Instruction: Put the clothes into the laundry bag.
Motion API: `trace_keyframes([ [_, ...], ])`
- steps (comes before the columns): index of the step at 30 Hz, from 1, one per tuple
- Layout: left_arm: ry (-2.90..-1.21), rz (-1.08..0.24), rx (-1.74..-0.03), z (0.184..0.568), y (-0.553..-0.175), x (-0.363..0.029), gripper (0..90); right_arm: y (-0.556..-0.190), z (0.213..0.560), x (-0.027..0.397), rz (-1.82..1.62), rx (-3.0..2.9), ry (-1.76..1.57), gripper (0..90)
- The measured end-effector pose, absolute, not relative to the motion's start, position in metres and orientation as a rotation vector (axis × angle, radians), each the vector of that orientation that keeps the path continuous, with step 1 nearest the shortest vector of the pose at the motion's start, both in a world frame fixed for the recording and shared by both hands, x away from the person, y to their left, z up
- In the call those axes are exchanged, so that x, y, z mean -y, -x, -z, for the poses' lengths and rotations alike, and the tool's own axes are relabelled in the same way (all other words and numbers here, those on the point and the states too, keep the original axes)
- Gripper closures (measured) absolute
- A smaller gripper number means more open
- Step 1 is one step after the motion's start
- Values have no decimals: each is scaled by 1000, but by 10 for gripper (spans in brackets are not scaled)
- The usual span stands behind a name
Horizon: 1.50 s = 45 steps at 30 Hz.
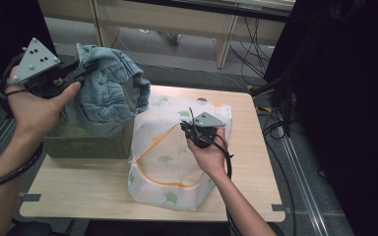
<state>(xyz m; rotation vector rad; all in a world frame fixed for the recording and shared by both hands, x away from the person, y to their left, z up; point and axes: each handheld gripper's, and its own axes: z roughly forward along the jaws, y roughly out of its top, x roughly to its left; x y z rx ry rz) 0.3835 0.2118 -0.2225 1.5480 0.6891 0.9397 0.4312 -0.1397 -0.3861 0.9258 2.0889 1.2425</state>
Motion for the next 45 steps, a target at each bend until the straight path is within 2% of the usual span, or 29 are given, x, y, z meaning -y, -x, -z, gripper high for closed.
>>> trace_keyframes([
  [26,-1560,-907,-526,205,-339,-198,809,-432,386,141,-1240,-2090,-913,892],
  [45,-1585,-803,-439,203,-316,-187,809,-431,386,140,-1240,-2091,-930,892],
])
